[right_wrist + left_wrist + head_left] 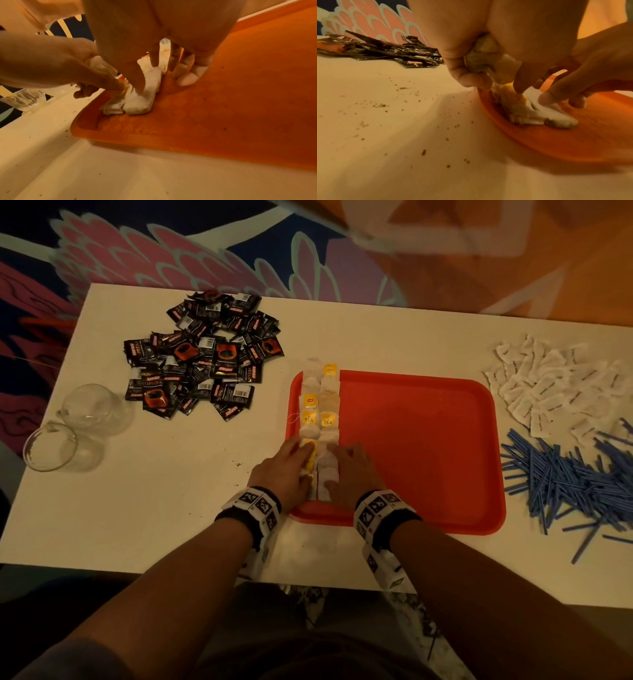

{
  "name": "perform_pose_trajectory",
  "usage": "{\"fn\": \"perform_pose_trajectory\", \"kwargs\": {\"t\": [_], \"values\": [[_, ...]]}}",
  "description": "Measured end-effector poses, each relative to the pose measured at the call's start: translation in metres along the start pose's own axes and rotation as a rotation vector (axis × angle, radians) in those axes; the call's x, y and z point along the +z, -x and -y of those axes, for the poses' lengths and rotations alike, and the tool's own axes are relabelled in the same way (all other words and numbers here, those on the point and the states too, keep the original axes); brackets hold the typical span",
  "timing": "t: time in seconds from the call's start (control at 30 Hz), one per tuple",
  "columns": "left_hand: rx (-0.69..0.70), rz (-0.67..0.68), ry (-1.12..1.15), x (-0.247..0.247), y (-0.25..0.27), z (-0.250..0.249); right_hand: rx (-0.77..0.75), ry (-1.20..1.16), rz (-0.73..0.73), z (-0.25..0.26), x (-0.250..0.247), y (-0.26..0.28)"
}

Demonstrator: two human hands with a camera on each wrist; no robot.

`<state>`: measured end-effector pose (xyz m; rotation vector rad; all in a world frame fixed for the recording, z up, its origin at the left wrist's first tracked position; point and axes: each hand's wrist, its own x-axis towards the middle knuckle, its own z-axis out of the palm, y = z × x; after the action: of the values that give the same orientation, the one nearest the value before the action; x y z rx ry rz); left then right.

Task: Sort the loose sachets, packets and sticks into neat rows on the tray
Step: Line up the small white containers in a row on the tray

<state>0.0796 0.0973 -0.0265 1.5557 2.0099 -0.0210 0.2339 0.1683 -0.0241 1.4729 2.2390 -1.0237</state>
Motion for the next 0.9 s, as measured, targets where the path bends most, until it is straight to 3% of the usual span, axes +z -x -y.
{"fn": "perform_pose_trajectory", "kwargs": {"t": [0.1, 0.17, 0.27, 0.5, 0.67, 0.9], "values": [[-0.063, -0.142, 0.335, -0.009, 0.000, -0.001, -0.024, -0.071, -0.034, 0.003, -0.008, 0.000], [-0.190, -0.201, 0.637, -0.018, -0.003, -0.002, -0.046, -0.142, -0.064, 0.007, -0.015, -0.002], [-0.323, -0.140, 1.030, -0.037, -0.004, -0.008, -0.064, -0.357, -0.100, 0.012, -0.029, -0.005], [-0.333, 0.075, 1.752, -0.076, 0.001, -0.024, -0.162, -0.550, -0.191, 0.036, -0.065, -0.004], [-0.274, 0.058, 1.763, -0.092, 0.003, -0.028, -0.149, -0.632, -0.243, 0.042, -0.083, -0.002], [-0.264, -0.062, 1.628, -0.102, 0.004, -0.034, -0.159, -0.701, -0.122, 0.050, -0.098, 0.002]]}}
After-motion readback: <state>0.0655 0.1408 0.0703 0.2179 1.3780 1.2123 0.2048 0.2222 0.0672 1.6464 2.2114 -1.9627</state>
